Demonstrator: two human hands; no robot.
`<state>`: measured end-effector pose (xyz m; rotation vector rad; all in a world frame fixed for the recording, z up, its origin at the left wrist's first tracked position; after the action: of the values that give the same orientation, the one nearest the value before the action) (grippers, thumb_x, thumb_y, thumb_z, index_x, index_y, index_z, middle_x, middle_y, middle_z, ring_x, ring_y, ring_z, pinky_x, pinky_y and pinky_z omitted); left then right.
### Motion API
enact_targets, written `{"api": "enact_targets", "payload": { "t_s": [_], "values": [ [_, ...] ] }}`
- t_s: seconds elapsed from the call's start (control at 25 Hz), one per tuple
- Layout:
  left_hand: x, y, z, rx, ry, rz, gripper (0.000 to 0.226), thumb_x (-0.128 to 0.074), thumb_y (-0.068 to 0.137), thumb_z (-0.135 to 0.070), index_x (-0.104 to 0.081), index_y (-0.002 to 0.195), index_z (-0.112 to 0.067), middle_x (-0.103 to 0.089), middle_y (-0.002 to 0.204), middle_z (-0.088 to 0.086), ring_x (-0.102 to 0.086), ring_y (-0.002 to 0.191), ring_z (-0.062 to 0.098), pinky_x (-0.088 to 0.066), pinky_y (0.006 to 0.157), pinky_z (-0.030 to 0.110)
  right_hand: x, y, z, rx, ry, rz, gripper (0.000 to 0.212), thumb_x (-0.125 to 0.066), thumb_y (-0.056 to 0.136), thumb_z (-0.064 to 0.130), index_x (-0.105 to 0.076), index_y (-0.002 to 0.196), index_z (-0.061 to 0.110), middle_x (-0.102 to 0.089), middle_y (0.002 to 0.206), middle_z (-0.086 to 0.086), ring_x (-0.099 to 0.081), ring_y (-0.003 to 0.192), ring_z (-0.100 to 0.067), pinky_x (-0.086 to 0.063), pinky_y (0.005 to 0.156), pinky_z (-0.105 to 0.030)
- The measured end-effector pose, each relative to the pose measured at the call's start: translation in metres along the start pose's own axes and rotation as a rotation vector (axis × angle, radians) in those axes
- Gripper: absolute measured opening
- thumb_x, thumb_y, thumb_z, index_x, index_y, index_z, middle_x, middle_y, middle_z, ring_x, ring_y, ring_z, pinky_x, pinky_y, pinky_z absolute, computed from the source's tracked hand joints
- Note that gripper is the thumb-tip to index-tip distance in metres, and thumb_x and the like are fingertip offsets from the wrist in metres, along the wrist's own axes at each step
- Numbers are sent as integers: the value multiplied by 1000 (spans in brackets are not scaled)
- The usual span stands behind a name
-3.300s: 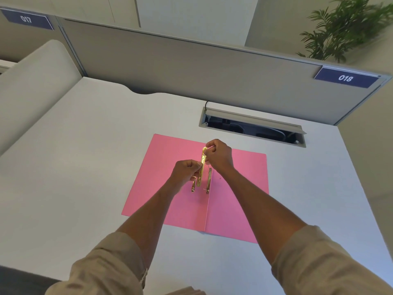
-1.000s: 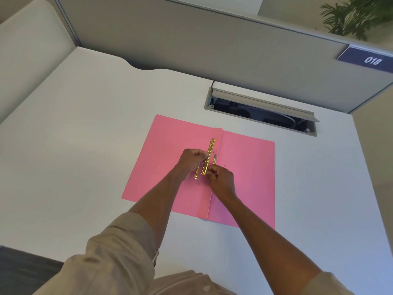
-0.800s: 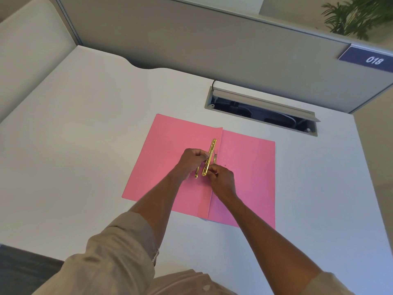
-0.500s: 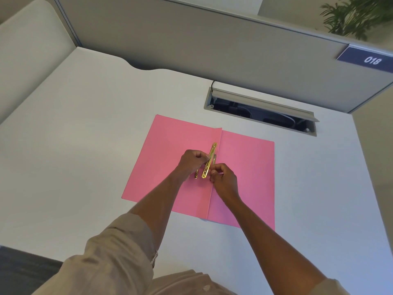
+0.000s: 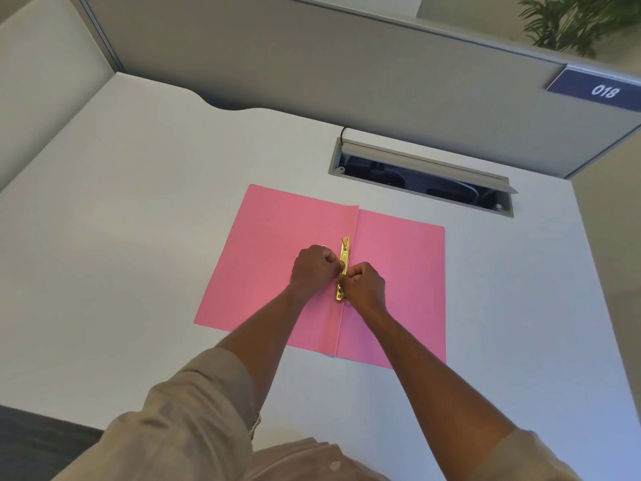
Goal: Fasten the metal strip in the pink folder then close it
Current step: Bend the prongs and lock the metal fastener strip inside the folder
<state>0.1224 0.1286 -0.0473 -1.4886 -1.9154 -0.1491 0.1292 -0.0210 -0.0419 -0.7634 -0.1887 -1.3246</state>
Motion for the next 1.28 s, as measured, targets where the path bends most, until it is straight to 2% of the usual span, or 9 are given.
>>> {"api": "enact_targets", "payload": {
  "t_s": [0.16,0.4,0.52,0.64,0.72,0.8,0.88,1.08,1.28],
  "values": [
    [-2,-4,-3,-53,2,-7,5,-72,75,-23,-74,79,-23,-70,73,-11,-67,74,13,-56,71,33,2,3,-2,8,-61,2,16,-73,81,15,-56,79,16,-70,81,-10,-70,74,-32,-60,71,-48],
    [-6,-15,-9,-237,159,-21,30,-64,84,-22,-74,111,-31,-75,92,-6,-66,87,19,-52,85,39,2,9,-1,12,-107,14,16,-72,81,11,-56,79,14,-71,78,-11,-71,69,-30,-61,68,-45],
    [-6,-13,-10,-248,227,-1,31,-61,85,-25,-74,112,-34,-76,95,-7,-65,89,21,-51,82,38,2,13,-4,-40,-60,80,15,-74,81,10,-59,84,10,-73,78,-13,-73,62,-28,-62,67,-45],
    [-6,-15,-11,-244,279,-25,29,-61,85,-32,-75,111,-35,-76,96,-6,-64,86,22,-50,79,36,11,20,4,-15,-32,27,7,-68,83,8,-63,88,9,-73,83,-10,-72,72,-29,-62,70,-43],
    [-7,-17,-11,-245,310,-49,29,-60,85,-32,-74,110,-36,-76,96,-6,-62,85,22,-48,78,35,19,27,18,87,-59,-47,10,-63,85,5,-65,92,12,-70,86,-2,-68,77,-20,-58,66,-31],
    [-8,-18,-12,-248,327,-61,29,-59,85,-31,-74,109,-37,-76,99,-7,-61,85,21,-48,80,36,20,34,33,187,-81,-49,14,-62,86,6,-67,97,13,-67,86,4,-63,73,-5,-47,59,-15],
    [-8,-18,-13,-258,341,-62,29,-59,86,-29,-73,110,-36,-76,106,-7,-61,86,21,-50,83,38,17,42,43,244,-115,-16,14,-63,87,7,-69,97,14,-67,85,6,-60,70,1,-41,58,-10],
    [-8,-18,-13,-269,379,-66,31,-61,86,-31,-70,115,-36,-75,111,-6,-63,93,24,-49,88,40,20,60,47,299,-231,-33,11,-66,86,7,-71,86,16,-66,75,7,-58,65,1,-38,57,-11],
    [-8,-18,-14,-317,398,-97,41,-65,87,-31,-62,128,-36,-76,90,-2,-63,84,25,-51,83,38,22,68,43,315,-262,-49,9,-67,87,7,-70,84,15,-66,71,4,-64,64,-10,-46,59,-17]
  ]
}}
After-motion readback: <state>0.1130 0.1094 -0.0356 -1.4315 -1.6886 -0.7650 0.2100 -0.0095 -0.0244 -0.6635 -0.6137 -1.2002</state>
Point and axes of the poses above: each hand's wrist, its own y-axis towards the middle knuckle, its own x-axis out of the back of the hand, z = x × y, the point moved 7 cm from there along y, towards the middle knuckle
